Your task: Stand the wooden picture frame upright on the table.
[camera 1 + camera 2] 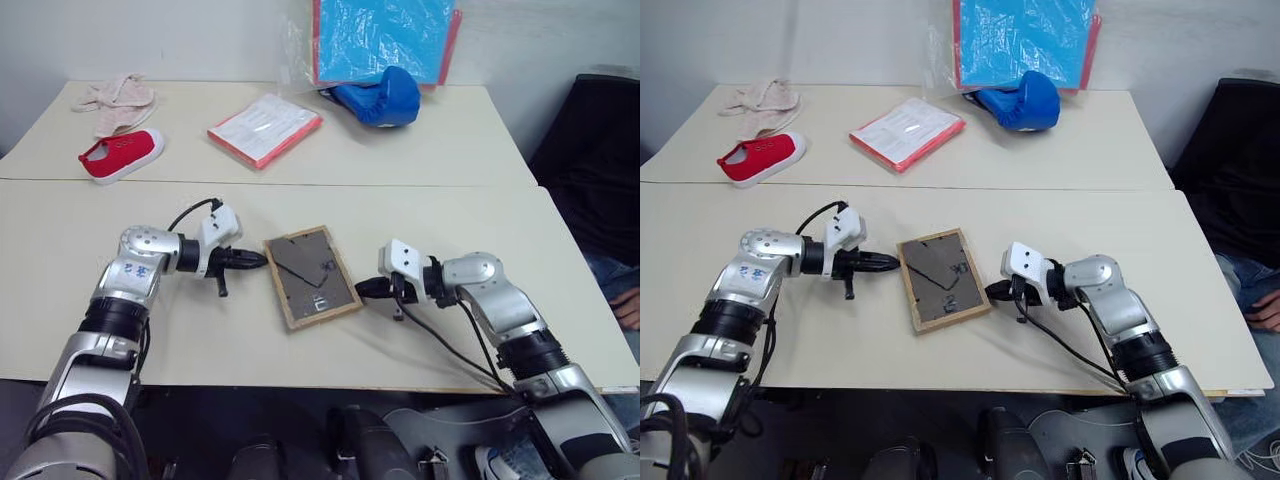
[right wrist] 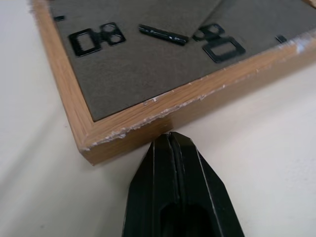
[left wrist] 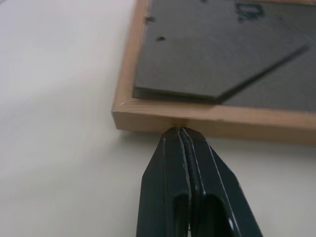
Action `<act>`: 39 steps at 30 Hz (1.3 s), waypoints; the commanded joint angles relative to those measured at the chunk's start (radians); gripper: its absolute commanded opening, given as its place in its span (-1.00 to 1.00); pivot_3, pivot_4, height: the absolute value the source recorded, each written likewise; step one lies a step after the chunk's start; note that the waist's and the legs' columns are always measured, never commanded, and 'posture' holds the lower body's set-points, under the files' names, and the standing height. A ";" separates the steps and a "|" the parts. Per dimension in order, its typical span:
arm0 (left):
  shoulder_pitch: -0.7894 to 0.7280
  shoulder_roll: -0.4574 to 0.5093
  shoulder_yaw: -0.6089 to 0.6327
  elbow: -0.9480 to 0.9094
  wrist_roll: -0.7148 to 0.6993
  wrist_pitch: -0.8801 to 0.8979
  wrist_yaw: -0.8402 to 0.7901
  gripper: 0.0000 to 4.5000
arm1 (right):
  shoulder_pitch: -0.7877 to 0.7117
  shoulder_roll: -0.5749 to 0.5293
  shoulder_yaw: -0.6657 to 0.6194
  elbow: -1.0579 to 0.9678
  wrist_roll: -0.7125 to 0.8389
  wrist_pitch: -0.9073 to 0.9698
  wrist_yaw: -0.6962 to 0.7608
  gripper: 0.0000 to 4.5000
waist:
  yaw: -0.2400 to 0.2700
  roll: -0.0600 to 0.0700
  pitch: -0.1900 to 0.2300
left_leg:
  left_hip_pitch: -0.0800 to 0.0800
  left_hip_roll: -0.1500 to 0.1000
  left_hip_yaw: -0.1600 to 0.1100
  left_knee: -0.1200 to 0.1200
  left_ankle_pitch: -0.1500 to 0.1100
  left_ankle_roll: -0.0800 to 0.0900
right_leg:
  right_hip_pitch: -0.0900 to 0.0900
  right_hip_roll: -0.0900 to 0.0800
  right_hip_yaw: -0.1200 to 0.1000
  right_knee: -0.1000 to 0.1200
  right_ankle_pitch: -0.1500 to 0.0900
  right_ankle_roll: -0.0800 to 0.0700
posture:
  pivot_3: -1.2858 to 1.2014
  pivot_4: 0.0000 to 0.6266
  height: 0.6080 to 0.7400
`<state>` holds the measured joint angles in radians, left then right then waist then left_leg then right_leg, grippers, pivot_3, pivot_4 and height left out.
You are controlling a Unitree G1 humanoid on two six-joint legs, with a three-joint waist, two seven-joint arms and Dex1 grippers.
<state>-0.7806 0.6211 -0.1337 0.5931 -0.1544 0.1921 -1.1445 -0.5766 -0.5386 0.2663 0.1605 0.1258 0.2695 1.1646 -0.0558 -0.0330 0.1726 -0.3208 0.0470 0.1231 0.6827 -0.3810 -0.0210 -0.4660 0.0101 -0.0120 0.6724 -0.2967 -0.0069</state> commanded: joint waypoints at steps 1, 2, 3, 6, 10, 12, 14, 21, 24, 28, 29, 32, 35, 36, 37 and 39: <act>-0.009 0.002 0.014 -0.005 0.000 0.010 -0.017 -0.98 | 0.004 -0.015 -0.032 -0.064 0.011 0.020 -0.027 -1.00 | -0.004 0.000 0.000 | 0.000 0.000 0.000 0.000 0.000 0.000 | 0.000 0.000 0.000 0.001 0.000 0.000 | 0.03 -0.52 1.00; 0.000 0.011 0.010 -0.013 0.001 0.021 -0.033 -0.98 | 0.004 -0.022 -0.031 -0.060 0.003 0.014 -0.030 -1.00 | -0.004 0.000 0.000 | 0.001 0.000 0.000 0.000 0.000 0.000 | 0.000 0.000 0.000 0.001 0.000 0.000 | 0.03 -0.52 1.00; 0.008 0.025 0.008 -0.019 0.001 0.039 -0.052 -0.98 | 0.005 -0.031 -0.031 -0.059 0.001 0.011 -0.026 -1.00 | -0.004 0.000 0.000 | 0.001 0.000 0.000 0.000 0.000 -0.001 | 0.000 0.000 0.000 0.001 0.000 0.000 | 0.03 -0.52 1.00; 0.034 0.117 -0.010 -0.070 -0.035 0.303 -0.161 -0.77 | -0.003 -0.065 -0.031 -0.054 -0.008 -0.018 -0.007 -1.00 | -0.005 0.000 0.000 | 0.001 0.000 0.000 0.000 0.000 -0.001 | 0.000 0.000 0.000 0.001 0.000 -0.001 | 0.03 -0.52 1.00; 0.075 0.220 -0.034 -0.217 -0.170 0.764 -0.280 -0.26 | -0.002 -0.103 -0.003 -0.073 -0.037 -0.093 0.019 -1.00 | -0.006 0.000 0.000 | 0.001 0.000 0.000 0.000 0.000 -0.001 | 0.000 0.000 0.000 0.002 -0.001 -0.002 | 0.03 -0.52 1.00; 0.084 0.217 -0.004 -0.281 -0.256 0.989 -0.254 -0.05 | 0.003 -0.115 0.013 -0.085 -0.057 -0.134 0.029 -1.00 | -0.002 0.000 0.000 | 0.001 -0.001 -0.001 0.000 0.000 -0.001 | 0.000 0.000 0.000 0.002 -0.001 -0.002 | 0.03 -0.52 1.00; 0.107 0.197 0.011 -0.340 -0.296 1.123 -0.202 0.20 | 0.005 -0.115 0.028 -0.089 -0.082 -0.170 0.025 -1.00 | 0.004 0.000 0.000 | 0.001 -0.001 -0.001 0.000 0.000 0.000 | 0.000 0.000 0.000 0.002 -0.001 -0.002 | 0.03 -0.52 1.00; 0.133 -0.030 0.135 -0.386 -0.310 1.392 0.097 0.74 | -0.001 -0.063 0.077 -0.070 -0.167 -0.227 -0.036 -1.00 | 0.012 0.001 -0.001 | 0.002 -0.002 -0.003 0.001 0.000 0.000 | 0.003 -0.001 0.000 0.002 -0.001 -0.002 | 0.03 -0.52 1.00; 0.151 -0.115 0.158 -0.405 -0.312 1.422 0.198 0.74 | -0.002 -0.043 0.094 -0.065 -0.182 -0.232 -0.047 -1.00 | 0.019 0.003 -0.006 | 0.003 -0.002 -0.003 0.001 0.000 0.000 | 0.004 -0.002 0.000 0.002 -0.001 -0.002 | 0.03 -0.52 1.00; 0.159 -0.195 0.182 -0.409 -0.335 1.422 0.286 0.74 | 0.004 -0.025 0.099 -0.075 -0.183 -0.225 -0.044 -1.00 | 0.029 0.006 -0.011 | 0.004 -0.003 -0.003 0.001 0.000 0.000 | 0.005 -0.002 0.000 0.001 -0.001 -0.002 | 0.03 -0.52 1.00; 0.156 -0.214 0.190 -0.405 -0.333 1.422 0.306 0.74 | 0.005 -0.022 0.099 -0.077 -0.184 -0.222 -0.044 -1.00 | 0.030 0.006 -0.012 | 0.004 -0.003 -0.003 0.001 0.000 0.000 | 0.005 -0.002 0.000 0.001 -0.001 -0.002 | 0.03 -0.52 1.00; 0.136 -0.269 0.247 -0.403 -0.349 1.422 0.348 0.66 | 0.012 -0.022 0.096 -0.085 -0.182 -0.217 -0.045 -1.00 | 0.033 0.007 -0.013 | 0.004 -0.005 -0.006 0.001 0.000 0.001 | 0.007 -0.004 0.000 0.001 -0.001 -0.001 | 0.03 -0.52 1.00; 0.116 -0.277 0.297 -0.404 -0.387 1.422 0.363 0.38 | 0.024 -0.034 0.089 -0.094 -0.176 -0.222 -0.041 -1.00 | 0.033 0.007 -0.013 | 0.004 -0.006 -0.007 0.001 0.000 0.001 | 0.007 -0.004 0.000 0.001 -0.001 -0.001 | 0.03 -0.52 1.00; 0.113 -0.268 0.306 -0.403 -0.403 1.422 0.362 0.24 | 0.031 -0.038 0.081 -0.101 -0.168 -0.226 -0.040 -1.00 | 0.030 0.007 -0.013 | 0.003 -0.006 -0.007 0.001 0.000 0.001 | 0.007 -0.004 0.000 0.001 -0.001 0.000 | 0.03 -0.52 1.00; 0.111 -0.259 0.314 -0.405 -0.419 1.422 0.363 0.14 | 0.039 -0.041 0.071 -0.110 -0.156 -0.229 -0.037 -1.00 | 0.028 0.007 -0.013 | 0.003 -0.006 -0.008 0.001 0.000 0.001 | 0.006 -0.004 0.000 0.001 -0.001 0.000 | 0.03 -0.52 1.00; 0.107 -0.243 0.327 -0.407 -0.447 1.422 0.366 -0.10 | 0.051 -0.042 0.043 -0.128 -0.130 -0.209 -0.041 -1.00 | 0.027 0.006 -0.013 | 0.002 -0.006 -0.008 0.001 0.000 0.001 | 0.006 -0.004 0.000 0.001 -0.001 0.000 | 0.03 -0.52 1.00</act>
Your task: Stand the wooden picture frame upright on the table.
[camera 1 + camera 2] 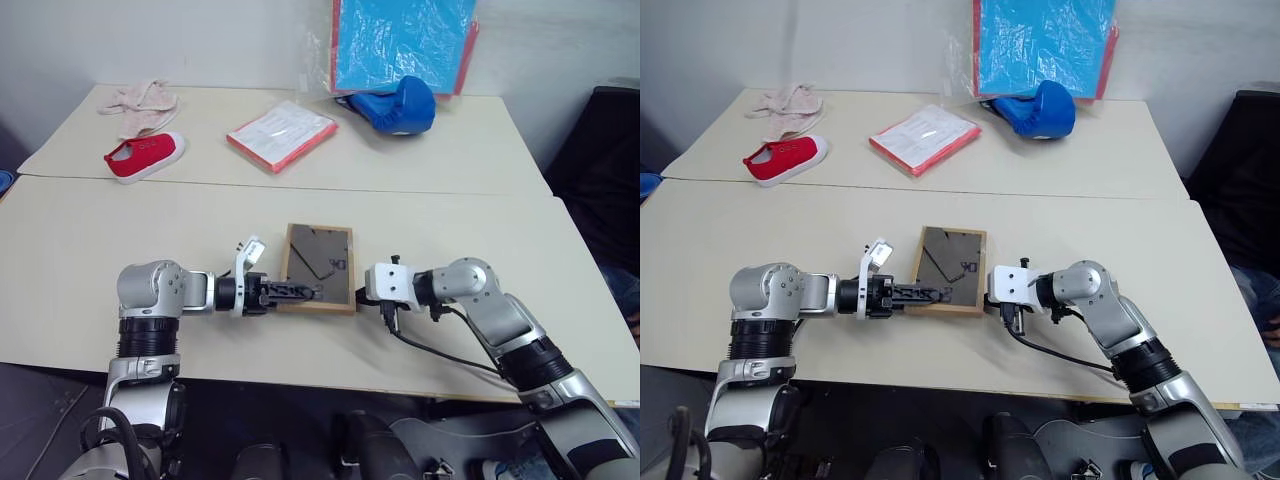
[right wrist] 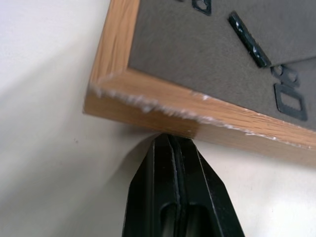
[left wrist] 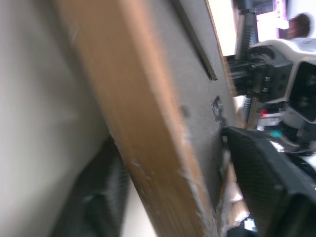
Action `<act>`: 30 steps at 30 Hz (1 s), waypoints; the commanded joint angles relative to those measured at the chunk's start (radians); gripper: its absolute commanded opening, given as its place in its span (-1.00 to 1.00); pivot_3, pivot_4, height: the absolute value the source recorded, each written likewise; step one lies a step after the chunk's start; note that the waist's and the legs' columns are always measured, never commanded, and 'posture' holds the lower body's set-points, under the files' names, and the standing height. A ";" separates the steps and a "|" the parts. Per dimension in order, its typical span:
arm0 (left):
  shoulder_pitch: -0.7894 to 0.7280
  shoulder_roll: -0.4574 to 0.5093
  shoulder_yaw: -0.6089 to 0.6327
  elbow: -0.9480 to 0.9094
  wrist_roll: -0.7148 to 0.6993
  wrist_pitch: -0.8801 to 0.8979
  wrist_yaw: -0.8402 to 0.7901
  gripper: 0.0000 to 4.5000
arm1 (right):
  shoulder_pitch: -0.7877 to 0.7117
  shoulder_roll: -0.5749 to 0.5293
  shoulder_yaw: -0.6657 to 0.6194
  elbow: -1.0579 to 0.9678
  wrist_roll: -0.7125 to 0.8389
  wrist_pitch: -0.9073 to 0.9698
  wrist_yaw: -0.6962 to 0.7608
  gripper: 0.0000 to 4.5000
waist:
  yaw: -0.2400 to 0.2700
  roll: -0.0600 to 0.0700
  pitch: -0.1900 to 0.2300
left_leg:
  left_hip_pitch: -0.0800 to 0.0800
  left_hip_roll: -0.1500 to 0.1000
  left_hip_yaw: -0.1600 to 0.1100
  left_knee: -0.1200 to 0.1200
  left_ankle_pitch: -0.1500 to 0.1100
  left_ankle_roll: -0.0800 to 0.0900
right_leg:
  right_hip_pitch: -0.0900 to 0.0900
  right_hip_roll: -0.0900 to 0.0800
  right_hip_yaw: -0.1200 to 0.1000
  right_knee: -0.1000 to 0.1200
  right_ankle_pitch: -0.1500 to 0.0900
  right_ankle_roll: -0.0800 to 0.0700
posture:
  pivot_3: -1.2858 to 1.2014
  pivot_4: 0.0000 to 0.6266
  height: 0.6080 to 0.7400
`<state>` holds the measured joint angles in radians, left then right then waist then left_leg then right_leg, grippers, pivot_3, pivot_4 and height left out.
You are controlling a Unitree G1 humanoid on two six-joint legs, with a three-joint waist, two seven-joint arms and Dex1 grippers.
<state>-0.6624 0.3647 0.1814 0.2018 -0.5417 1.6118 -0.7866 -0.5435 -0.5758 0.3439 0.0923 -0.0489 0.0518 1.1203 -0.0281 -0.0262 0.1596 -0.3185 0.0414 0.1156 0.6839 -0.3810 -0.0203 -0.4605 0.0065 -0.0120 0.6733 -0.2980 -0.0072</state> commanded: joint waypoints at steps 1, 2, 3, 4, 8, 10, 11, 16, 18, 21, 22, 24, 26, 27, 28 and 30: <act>-0.011 0.023 0.019 -0.021 -0.084 0.003 0.003 -0.25 | 0.024 -0.008 -0.057 -0.080 0.077 0.043 0.009 -1.00 | -0.002 -0.001 0.001 | 0.000 0.001 0.000 0.000 0.000 -0.001 | 0.000 0.000 0.000 0.000 0.000 0.000 | 0.03 -0.52 1.00; -0.011 0.030 0.023 -0.025 -0.104 0.003 0.002 -0.34 | 0.028 -0.011 -0.072 -0.094 0.100 0.068 0.013 -1.00 | -0.004 -0.001 0.001 | 0.000 0.001 0.000 0.000 0.000 -0.001 | -0.001 0.000 0.000 0.001 0.000 0.000 | 0.03 -0.52 1.00; -0.005 0.041 0.027 -0.051 -0.137 0.003 -0.007 -0.43 | 0.028 -0.028 -0.117 -0.141 0.178 0.165 0.037 -0.92 | -0.007 -0.001 0.001 | 0.000 0.001 0.000 0.000 0.001 -0.001 | -0.001 0.000 0.000 0.001 0.000 0.000 | 0.03 -0.52 1.00; 0.002 0.048 0.029 -0.080 -0.157 0.003 -0.011 -0.43 | 0.021 -0.041 -0.163 -0.185 0.262 0.272 0.057 -0.83 | -0.011 -0.001 0.003 | 0.000 0.001 0.000 0.000 0.001 -0.002 | -0.001 0.000 0.000 0.001 0.000 0.000 | 0.03 -0.52 1.00; 0.021 0.072 0.015 -0.173 -0.193 -0.014 -0.017 -0.43 | -0.072 -0.033 -0.281 -0.267 0.485 0.599 0.021 -0.34 | -0.015 -0.001 0.004 | -0.001 0.001 0.000 0.000 0.002 -0.003 | -0.002 0.001 0.000 0.003 0.000 0.000 | 0.03 -0.52 1.00; 0.021 0.084 0.002 -0.207 -0.200 -0.040 -0.023 -0.43 | -0.135 -0.007 -0.300 -0.269 0.545 0.712 -0.017 -0.04 | -0.021 -0.001 0.004 | 0.000 0.001 0.000 0.000 0.002 -0.004 | -0.002 0.001 0.000 0.004 0.000 0.000 | 0.03 -0.52 1.00; 0.020 0.088 -0.003 -0.219 -0.209 -0.047 -0.030 -0.43 | -0.165 0.014 -0.302 -0.258 0.565 0.752 -0.037 0.11 | -0.023 -0.001 0.004 | 0.000 0.001 0.000 0.000 0.002 -0.004 | -0.002 0.001 0.000 0.004 0.000 -0.001 | 0.03 -0.52 1.00; 0.008 0.093 -0.011 -0.251 -0.243 -0.076 -0.040 -0.43 | -0.251 0.086 -0.259 -0.173 0.557 0.776 -0.090 0.89 | -0.024 -0.001 0.004 | -0.001 0.001 -0.002 -0.001 0.003 -0.005 | -0.003 0.001 -0.001 0.004 -0.001 -0.002 | 0.03 -0.52 1.00; 0.007 0.097 -0.018 -0.258 -0.251 -0.087 -0.040 -0.43 | -0.262 0.100 -0.231 -0.155 0.542 0.762 -0.094 1.00 | -0.024 -0.001 0.004 | -0.001 0.001 -0.002 -0.001 0.003 -0.005 | -0.003 0.001 -0.001 0.003 -0.001 -0.002 | 0.03 -0.52 1.00; 0.005 0.111 -0.036 -0.263 -0.258 -0.087 -0.042 -0.43 | -0.269 0.112 -0.219 -0.191 0.578 0.777 -0.075 1.00 | -0.025 -0.001 0.004 | -0.002 0.001 -0.002 -0.001 0.003 -0.005 | -0.003 0.001 -0.001 0.003 -0.001 -0.002 | 0.03 -0.52 1.00; 0.006 0.113 -0.037 -0.263 -0.259 -0.086 -0.039 -0.43 | -0.271 0.113 -0.225 -0.210 0.602 0.794 -0.065 1.00 | -0.025 -0.001 0.004 | -0.002 0.001 -0.002 -0.001 0.003 -0.005 | -0.003 0.001 -0.001 0.003 -0.001 -0.002 | 0.03 -0.52 1.00; 0.011 0.123 -0.045 -0.259 -0.257 -0.101 -0.042 -0.43 | -0.268 0.100 -0.244 -0.263 0.660 0.835 -0.043 1.00 | -0.025 -0.001 0.004 | -0.002 0.001 -0.002 -0.001 0.003 -0.005 | -0.004 0.001 -0.001 0.003 -0.001 -0.002 | 0.03 -0.52 1.00; 0.017 0.135 -0.053 -0.256 -0.254 -0.112 -0.043 -0.43 | -0.254 0.071 -0.259 -0.307 0.693 0.857 -0.028 1.00 | -0.025 -0.001 0.004 | -0.002 0.001 -0.002 -0.001 0.003 -0.005 | -0.004 0.001 -0.001 0.003 -0.001 -0.002 | 0.03 -0.52 1.00; 0.021 0.141 -0.056 -0.255 -0.253 -0.118 -0.043 -0.43 | -0.246 0.055 -0.263 -0.317 0.696 0.858 -0.026 1.00 | -0.025 -0.001 0.004 | -0.002 0.001 -0.002 -0.001 0.003 -0.005 | -0.004 0.001 -0.001 0.003 -0.001 -0.002 | 0.03 -0.52 1.00; 0.022 0.146 -0.057 -0.252 -0.253 -0.120 -0.043 -0.43 | -0.240 0.041 -0.265 -0.321 0.695 0.854 -0.026 1.00 | -0.024 -0.001 0.004 | -0.002 0.001 -0.003 -0.001 0.003 -0.005 | -0.003 0.001 -0.001 0.003 -0.001 -0.002 | 0.03 -0.52 1.00; 0.023 0.156 -0.059 -0.245 -0.254 -0.127 -0.046 -0.43 | -0.226 0.007 -0.274 -0.319 0.689 0.843 -0.027 1.00 | -0.024 -0.001 0.004 | -0.002 0.001 -0.003 -0.001 0.003 -0.005 | -0.003 0.001 -0.002 0.002 -0.001 -0.002 | 0.03 -0.52 1.00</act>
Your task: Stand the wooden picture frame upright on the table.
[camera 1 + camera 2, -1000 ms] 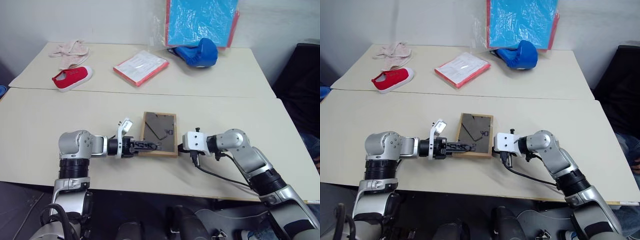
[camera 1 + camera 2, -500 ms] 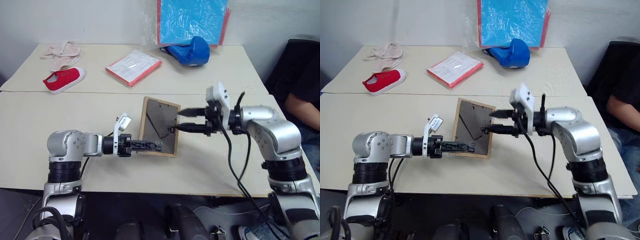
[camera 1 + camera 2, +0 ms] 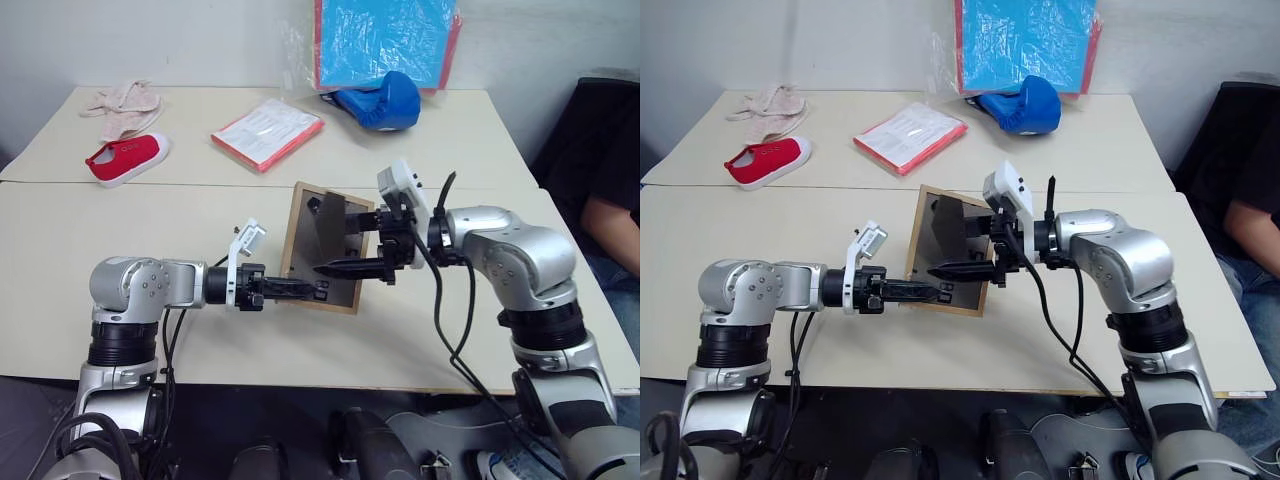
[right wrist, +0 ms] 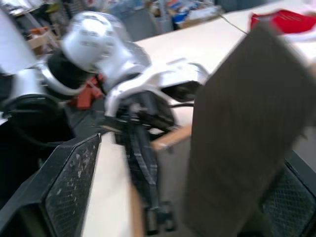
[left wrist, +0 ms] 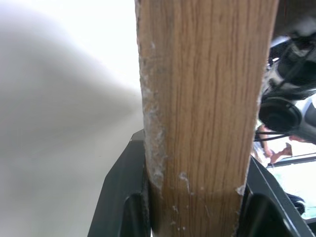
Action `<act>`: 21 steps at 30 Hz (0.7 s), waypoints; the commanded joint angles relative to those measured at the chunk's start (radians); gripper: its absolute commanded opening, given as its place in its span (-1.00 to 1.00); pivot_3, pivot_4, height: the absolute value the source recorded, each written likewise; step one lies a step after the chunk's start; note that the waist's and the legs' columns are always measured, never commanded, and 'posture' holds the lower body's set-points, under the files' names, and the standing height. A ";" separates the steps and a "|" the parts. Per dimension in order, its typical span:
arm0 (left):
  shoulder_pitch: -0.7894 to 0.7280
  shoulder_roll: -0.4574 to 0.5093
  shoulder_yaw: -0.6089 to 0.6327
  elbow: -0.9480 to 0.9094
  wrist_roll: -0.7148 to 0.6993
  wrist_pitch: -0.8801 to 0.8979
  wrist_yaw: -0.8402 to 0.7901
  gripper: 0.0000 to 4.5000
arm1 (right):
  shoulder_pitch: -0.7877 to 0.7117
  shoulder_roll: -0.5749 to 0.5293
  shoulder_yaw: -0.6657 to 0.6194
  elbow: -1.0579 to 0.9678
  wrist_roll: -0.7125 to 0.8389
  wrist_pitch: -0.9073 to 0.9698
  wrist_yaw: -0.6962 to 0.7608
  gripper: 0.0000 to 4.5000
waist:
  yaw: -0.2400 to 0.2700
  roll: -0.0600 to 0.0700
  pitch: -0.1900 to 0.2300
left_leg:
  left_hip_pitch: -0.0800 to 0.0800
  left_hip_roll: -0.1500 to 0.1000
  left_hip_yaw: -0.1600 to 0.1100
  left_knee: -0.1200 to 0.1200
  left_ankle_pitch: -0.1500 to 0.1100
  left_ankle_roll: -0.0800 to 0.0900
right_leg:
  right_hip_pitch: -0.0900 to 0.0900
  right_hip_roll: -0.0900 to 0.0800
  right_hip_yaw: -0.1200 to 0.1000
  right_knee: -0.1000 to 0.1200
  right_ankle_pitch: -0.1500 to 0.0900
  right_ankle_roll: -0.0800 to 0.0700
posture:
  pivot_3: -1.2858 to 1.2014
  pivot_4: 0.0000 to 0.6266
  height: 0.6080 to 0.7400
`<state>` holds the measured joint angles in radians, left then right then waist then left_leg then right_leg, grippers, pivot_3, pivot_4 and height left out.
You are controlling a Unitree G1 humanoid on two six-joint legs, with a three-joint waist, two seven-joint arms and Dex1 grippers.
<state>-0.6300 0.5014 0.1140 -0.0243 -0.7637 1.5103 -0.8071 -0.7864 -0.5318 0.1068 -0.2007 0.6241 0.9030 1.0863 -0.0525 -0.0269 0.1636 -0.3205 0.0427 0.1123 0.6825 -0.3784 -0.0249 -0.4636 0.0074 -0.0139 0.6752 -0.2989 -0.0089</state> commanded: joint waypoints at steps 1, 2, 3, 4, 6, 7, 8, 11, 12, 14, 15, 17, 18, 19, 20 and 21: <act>-0.010 0.025 0.008 -0.015 -0.033 -0.028 -0.027 -0.43 | 0.026 -0.057 -0.040 -0.023 0.006 -0.020 0.006 1.00 | 0.000 0.000 0.000 | 0.000 0.000 0.000 0.000 0.000 0.000 | 0.000 0.000 0.000 0.000 0.000 0.000 | 0.03 -0.52 1.00; -0.014 0.029 0.010 -0.009 -0.034 -0.028 -0.026 -0.43 | 0.038 -0.082 -0.040 -0.017 -0.021 -0.049 0.002 1.00 | 0.001 0.000 0.000 | 0.000 0.000 0.000 0.000 0.000 0.000 | 0.000 0.000 0.000 -0.001 0.000 0.000 | 0.03 -0.52 1.00; -0.019 0.032 0.014 -0.004 -0.036 -0.025 -0.026 -0.43 | 0.055 -0.115 -0.041 -0.012 -0.047 -0.080 0.009 1.00 | 0.001 0.000 0.000 | -0.001 0.000 -0.001 0.000 0.000 0.000 | 0.000 0.000 0.000 -0.001 0.000 0.000 | 0.03 -0.52 1.00; -0.023 0.035 0.017 -0.001 -0.039 -0.023 -0.026 -0.43 | 0.075 -0.149 -0.041 -0.011 -0.074 -0.125 0.024 1.00 | 0.002 0.000 0.000 | -0.001 0.000 -0.001 0.000 0.000 0.000 | 0.000 0.000 -0.001 -0.001 0.000 0.000 | 0.03 -0.52 1.00; -0.030 0.041 0.020 -0.002 -0.044 -0.016 -0.027 -0.43 | 0.126 -0.225 -0.041 0.013 -0.161 -0.279 0.056 1.00 | 0.005 -0.001 0.001 | -0.001 0.000 -0.001 -0.001 0.000 0.000 | 0.000 0.000 -0.001 -0.002 0.000 0.000 | 0.03 -0.52 1.00; -0.031 0.044 0.020 -0.003 -0.046 -0.015 -0.028 -0.43 | 0.143 -0.247 -0.039 0.026 -0.194 -0.344 0.063 1.00 | 0.006 -0.001 0.001 | -0.001 0.000 -0.001 -0.001 0.000 0.000 | 0.000 0.000 -0.001 -0.003 0.000 0.000 | 0.03 -0.52 1.00; -0.032 0.048 0.022 -0.005 -0.049 -0.010 -0.029 -0.43 | 0.164 -0.263 -0.025 0.063 -0.277 -0.503 0.053 1.00 | 0.005 -0.002 0.001 | -0.002 0.000 -0.001 -0.001 0.000 0.000 | 0.000 0.000 -0.001 -0.003 0.000 0.000 | 0.03 -0.52 1.00; -0.046 0.053 0.035 -0.005 -0.071 0.020 -0.028 -0.43 | 0.186 -0.274 0.030 0.288 -0.602 -1.186 -0.102 1.00 | -0.001 -0.003 0.002 | -0.001 -0.001 -0.001 -0.001 0.000 0.000 | 0.000 0.001 -0.001 -0.003 0.000 0.001 | 0.03 -0.52 1.00; -0.051 0.054 0.037 -0.006 -0.079 0.029 -0.030 -0.43 | 0.170 -0.267 0.047 0.380 -0.708 -1.405 -0.191 1.00 | -0.003 -0.003 0.002 | -0.001 -0.001 -0.001 -0.001 0.000 0.000 | 0.000 0.001 0.000 -0.003 0.000 0.001 | 0.03 -0.52 1.00; -0.064 0.057 0.042 -0.005 -0.094 0.047 -0.029 -0.43 | 0.116 -0.260 0.081 0.541 -0.944 -1.759 -0.406 1.00 | -0.007 -0.003 0.003 | 0.000 -0.001 0.000 -0.002 0.000 0.000 | 0.000 0.001 0.000 -0.003 0.000 0.001 | 0.03 -0.52 1.00; -0.068 0.057 0.043 -0.004 -0.099 0.052 -0.026 -0.43 | 0.090 -0.259 0.092 0.603 -1.041 -1.872 -0.499 1.00 | -0.009 -0.003 0.004 | 0.000 -0.001 0.001 -0.002 0.000 -0.001 | 0.000 0.001 0.001 -0.002 0.000 0.001 | 0.03 -0.52 1.00; -0.080 0.052 0.047 0.002 -0.107 0.064 -0.017 -0.43 | 0.026 -0.258 0.133 0.679 -1.302 -1.981 -0.768 1.00 | -0.010 -0.003 0.006 | 0.000 -0.001 0.002 -0.002 0.001 -0.002 | -0.001 0.002 0.002 -0.001 0.000 0.001 | 0.03 -0.52 1.00; -0.089 0.043 0.051 0.000 -0.116 0.074 -0.015 -0.43 | -0.011 -0.244 0.158 0.709 -1.429 -2.001 -0.938 1.00 | -0.011 -0.003 0.006 | 0.000 0.000 0.002 -0.002 0.001 -0.002 | -0.001 0.002 0.003 -0.001 0.000 0.001 | 0.03 -0.52 1.00; -0.098 0.033 0.053 -0.004 -0.125 0.085 -0.014 -0.43 | -0.048 -0.225 0.184 0.728 -1.539 -2.001 -1.108 1.00 | -0.013 -0.003 0.006 | 0.000 0.000 0.002 -0.002 0.001 -0.002 | -0.001 0.002 0.003 0.000 0.000 0.001 | 0.03 -0.52 1.00; -0.104 0.026 0.055 -0.007 -0.132 0.093 -0.013 -0.43 | -0.077 -0.213 0.212 0.746 -1.622 -1.995 -1.244 1.00 | -0.016 -0.003 0.006 | 0.000 0.000 0.003 -0.001 0.001 -0.002 | -0.002 0.002 0.003 0.001 0.000 0.001 | 0.03 -0.52 1.00; -0.108 0.022 0.055 -0.010 -0.137 0.099 -0.011 -0.43 | -0.103 -0.201 0.234 0.764 -1.675 -1.994 -1.348 1.00 | -0.017 -0.003 0.006 | 0.000 0.000 0.003 -0.001 0.002 -0.003 | -0.002 0.002 0.004 0.001 0.000 0.000 | 0.03 -0.52 1.00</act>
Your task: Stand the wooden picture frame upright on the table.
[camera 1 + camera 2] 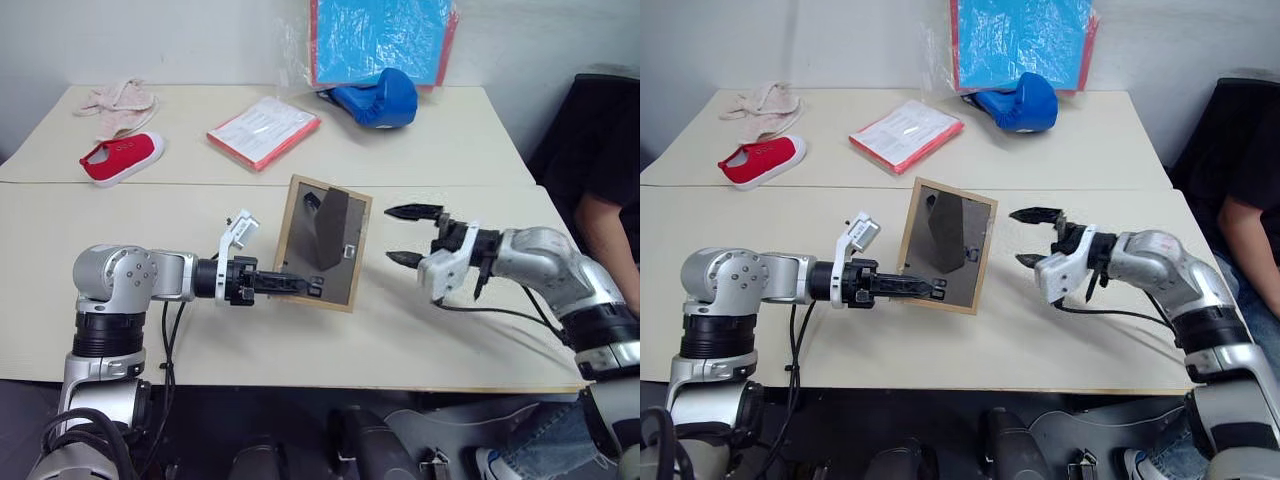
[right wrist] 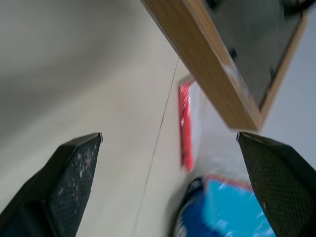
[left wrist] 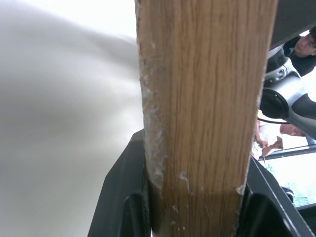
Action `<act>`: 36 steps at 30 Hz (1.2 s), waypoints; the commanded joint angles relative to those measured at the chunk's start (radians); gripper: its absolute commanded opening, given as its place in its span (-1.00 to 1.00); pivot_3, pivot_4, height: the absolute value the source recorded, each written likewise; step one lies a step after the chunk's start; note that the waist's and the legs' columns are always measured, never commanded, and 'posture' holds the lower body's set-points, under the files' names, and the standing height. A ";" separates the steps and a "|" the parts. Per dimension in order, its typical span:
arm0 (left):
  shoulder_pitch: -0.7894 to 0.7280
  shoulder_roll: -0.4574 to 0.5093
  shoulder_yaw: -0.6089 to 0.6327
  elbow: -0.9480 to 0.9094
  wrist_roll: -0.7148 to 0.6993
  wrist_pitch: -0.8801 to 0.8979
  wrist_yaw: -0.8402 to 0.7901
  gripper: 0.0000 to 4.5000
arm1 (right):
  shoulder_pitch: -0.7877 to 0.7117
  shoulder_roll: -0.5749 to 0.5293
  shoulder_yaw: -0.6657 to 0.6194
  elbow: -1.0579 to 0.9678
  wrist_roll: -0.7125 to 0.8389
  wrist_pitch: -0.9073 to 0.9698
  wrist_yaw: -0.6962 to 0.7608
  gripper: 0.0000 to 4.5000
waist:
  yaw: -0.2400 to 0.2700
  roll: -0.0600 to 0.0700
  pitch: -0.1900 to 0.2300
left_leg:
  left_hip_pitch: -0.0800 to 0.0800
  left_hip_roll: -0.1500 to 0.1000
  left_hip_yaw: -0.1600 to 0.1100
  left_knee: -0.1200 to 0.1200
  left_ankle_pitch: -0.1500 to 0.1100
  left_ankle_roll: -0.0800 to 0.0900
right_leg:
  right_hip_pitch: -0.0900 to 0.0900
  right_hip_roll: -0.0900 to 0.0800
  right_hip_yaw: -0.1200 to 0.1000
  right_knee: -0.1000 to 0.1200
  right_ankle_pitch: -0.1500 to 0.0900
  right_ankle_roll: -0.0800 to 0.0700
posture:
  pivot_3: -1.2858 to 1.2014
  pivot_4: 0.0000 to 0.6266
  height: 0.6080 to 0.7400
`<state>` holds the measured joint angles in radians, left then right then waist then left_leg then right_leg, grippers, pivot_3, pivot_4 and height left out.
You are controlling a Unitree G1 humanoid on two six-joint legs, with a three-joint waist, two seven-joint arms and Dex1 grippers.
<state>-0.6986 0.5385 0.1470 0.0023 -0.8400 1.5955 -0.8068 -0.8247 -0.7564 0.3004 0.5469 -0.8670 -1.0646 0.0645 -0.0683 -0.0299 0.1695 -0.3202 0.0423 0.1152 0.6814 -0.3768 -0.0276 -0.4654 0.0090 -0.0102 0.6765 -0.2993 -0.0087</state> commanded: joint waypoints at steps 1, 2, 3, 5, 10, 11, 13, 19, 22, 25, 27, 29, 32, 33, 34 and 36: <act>-0.043 -0.018 0.022 -0.038 -0.063 0.017 -0.007 -0.43 | -0.091 0.038 0.067 0.025 -0.235 -0.014 -0.417 1.00 | -0.001 0.000 0.000 | 0.000 0.000 0.000 0.000 0.000 0.000 | 0.000 0.000 0.000 0.001 0.000 -0.001 | 0.03 -0.52 1.00; -0.045 -0.018 0.021 -0.038 -0.066 0.018 -0.003 -0.43 | -0.110 0.045 0.091 0.034 -0.275 -0.005 -0.487 1.00 | -0.001 0.000 0.000 | 0.000 0.000 0.000 0.000 0.000 0.000 | 0.000 0.000 0.000 0.001 -0.001 -0.001 | 0.03 -0.52 1.00; -0.047 -0.017 0.021 -0.036 -0.070 0.019 0.001 -0.43 | -0.129 0.055 0.111 0.039 -0.304 0.001 -0.548 1.00 | -0.004 0.000 0.000 | 0.000 0.000 0.000 -0.001 0.000 -0.001 | 0.000 0.000 0.000 0.001 -0.001 -0.001 | 0.03 -0.52 1.00; -0.049 -0.014 0.022 -0.034 -0.077 0.019 0.006 -0.43 | -0.159 0.065 0.158 0.061 -0.350 0.012 -0.633 0.71 | -0.003 0.000 0.000 | 0.001 0.000 0.000 -0.001 0.001 -0.001 | 0.000 0.000 0.000 0.001 -0.001 -0.001 | 0.03 -0.52 1.00; -0.044 0.002 0.040 -0.028 -0.078 0.019 0.015 -0.43 | -0.201 0.073 0.232 0.108 -0.390 0.030 -0.740 0.00 | -0.005 0.000 0.000 | 0.001 0.000 0.000 -0.001 0.001 -0.001 | 0.000 0.000 0.000 0.001 -0.001 -0.001 | 0.03 -0.52 1.00; -0.039 0.009 0.044 -0.029 -0.081 0.019 0.014 -0.43 | -0.207 0.072 0.240 0.118 -0.389 0.029 -0.750 -0.10 | -0.007 0.000 0.000 | 0.001 0.000 0.000 -0.001 0.001 -0.001 | 0.000 0.000 0.000 0.002 -0.001 -0.001 | 0.03 -0.52 1.00; -0.024 0.033 0.059 -0.031 -0.083 0.019 0.011 -0.43 | -0.219 0.066 0.254 0.135 -0.384 0.021 -0.768 -0.26 | -0.013 0.000 0.000 | 0.001 0.000 0.000 -0.001 0.001 -0.001 | 0.000 0.000 0.000 0.002 -0.001 -0.001 | 0.03 -0.52 1.00; 0.046 0.156 0.156 -0.031 -0.093 -0.042 -0.002 0.42 | -0.253 0.054 0.276 0.145 -0.341 -0.027 -0.783 -0.44 | -0.020 0.001 0.001 | 0.002 0.000 0.000 -0.002 0.001 -0.003 | 0.000 0.001 0.000 0.003 -0.001 -0.002 | 0.03 -0.52 1.00; 0.096 0.240 0.277 -0.063 -0.124 -0.079 -0.019 0.83 | -0.265 0.059 0.274 0.155 -0.311 -0.055 -0.764 -0.44 | -0.021 0.000 0.001 | 0.002 0.000 0.000 -0.002 0.001 -0.003 | 0.000 0.001 0.000 0.003 -0.001 -0.002 | 0.03 -0.52 1.00; 0.204 0.314 0.384 -0.198 -0.144 -0.177 -0.073 1.00 | -0.272 0.079 0.280 0.230 -0.202 -0.156 -0.672 -0.44 | -0.023 -0.001 0.001 | 0.002 0.000 0.000 -0.002 0.001 -0.003 | 0.000 0.001 0.000 0.002 -0.001 -0.002 | 0.03 -0.52 1.00; 0.334 0.358 0.426 -0.323 -0.116 -0.289 -0.130 1.00 | -0.275 0.129 0.282 0.361 0.006 -0.232 -0.485 -0.44 | -0.023 -0.001 0.001 | 0.002 0.000 0.000 -0.003 0.001 -0.002 | 0.000 0.001 0.000 0.001 -0.001 -0.002 | 0.03 -0.52 1.00; 0.495 0.387 0.447 -0.414 -0.044 -0.420 -0.183 1.00 | -0.271 0.170 0.275 0.420 0.197 -0.250 -0.331 -0.44 | -0.028 -0.002 0.001 | 0.003 0.000 0.000 -0.003 0.001 -0.002 | 0.001 0.001 0.000 0.000 -0.001 -0.002 | 0.03 -0.52 1.00; 0.641 0.373 0.444 -0.434 0.050 -0.589 -0.193 1.00 | -0.144 0.235 0.281 0.233 0.806 0.038 0.210 -0.44 | -0.026 -0.002 0.001 | 0.004 0.001 -0.001 -0.003 0.001 -0.001 | 0.002 0.001 0.000 0.001 -0.001 -0.002 | 0.03 -0.52 1.00; 0.649 0.354 0.442 -0.432 0.063 -0.624 -0.172 1.00 | -0.078 0.254 0.252 0.082 1.067 0.303 0.425 -0.44 | -0.020 -0.002 0.001 | 0.003 0.001 -0.002 -0.001 0.001 -0.001 | 0.002 0.001 -0.001 0.002 -0.001 -0.002 | 0.03 -0.52 1.00; 0.639 0.331 0.448 -0.431 0.051 -0.638 -0.148 1.00 | -0.031 0.262 0.209 -0.072 1.324 0.616 0.575 -0.44 | -0.016 -0.002 0.001 | 0.002 0.001 -0.004 -0.001 0.001 -0.001 | 0.003 0.001 -0.002 0.002 -0.001 -0.002 | 0.03 -0.52 1.00; 0.615 0.303 0.458 -0.433 0.016 -0.640 -0.111 1.00 | 0.005 0.265 0.127 -0.235 1.618 1.046 0.724 -0.44 | -0.005 -0.001 0.001 | 0.001 0.002 -0.006 0.000 0.001 0.001 | 0.004 0.000 -0.003 0.002 -0.001 -0.001 | 0.03 -0.52 1.00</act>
<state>-0.0645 0.8426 0.5740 -0.4134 -0.8015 0.9853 -0.9422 -0.7944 -0.4739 0.5230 0.4689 0.4706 -0.3298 0.6437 -0.0731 -0.0309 0.1709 -0.3200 0.0443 0.1090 0.6820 -0.3767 -0.0262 -0.4622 0.0085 -0.0140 0.6782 -0.2997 -0.0096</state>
